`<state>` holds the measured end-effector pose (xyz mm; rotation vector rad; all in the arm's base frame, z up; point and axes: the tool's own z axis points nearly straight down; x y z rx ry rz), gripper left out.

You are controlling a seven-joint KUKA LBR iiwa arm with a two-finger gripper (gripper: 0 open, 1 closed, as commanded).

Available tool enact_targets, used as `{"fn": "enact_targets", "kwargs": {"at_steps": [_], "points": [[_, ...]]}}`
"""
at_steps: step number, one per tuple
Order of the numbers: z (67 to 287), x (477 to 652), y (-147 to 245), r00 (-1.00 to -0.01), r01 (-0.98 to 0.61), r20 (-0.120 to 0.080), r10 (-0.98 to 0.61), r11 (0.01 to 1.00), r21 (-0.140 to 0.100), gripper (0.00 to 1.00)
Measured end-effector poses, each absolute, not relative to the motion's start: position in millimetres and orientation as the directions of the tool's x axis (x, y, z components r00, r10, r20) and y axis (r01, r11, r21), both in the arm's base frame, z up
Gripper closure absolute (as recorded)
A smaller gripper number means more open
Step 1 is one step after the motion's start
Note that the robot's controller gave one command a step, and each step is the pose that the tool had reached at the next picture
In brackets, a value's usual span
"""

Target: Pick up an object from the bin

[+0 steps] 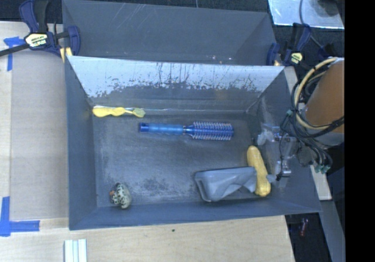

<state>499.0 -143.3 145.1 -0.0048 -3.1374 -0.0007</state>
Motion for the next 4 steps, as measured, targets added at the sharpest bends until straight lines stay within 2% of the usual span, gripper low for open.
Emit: {"fn": "enact_targets", "kwargs": {"at_steps": [1,2,3,4], "points": [[149,501.0,-143,-1.000,0.000,-0.003,0.000,1.000,-0.001,0.00],[113,494.8,-127,-0.988,-0.156,-0.011,-0.156,0.988,-0.006,0.00],[80,494.0,-134,-0.993,-0.121,0.001,-0.121,0.993,0.006,0.00],[75,489.7,-115,-0.995,-0.104,-0.002,-0.104,0.995,-0.001,0.00]]}}
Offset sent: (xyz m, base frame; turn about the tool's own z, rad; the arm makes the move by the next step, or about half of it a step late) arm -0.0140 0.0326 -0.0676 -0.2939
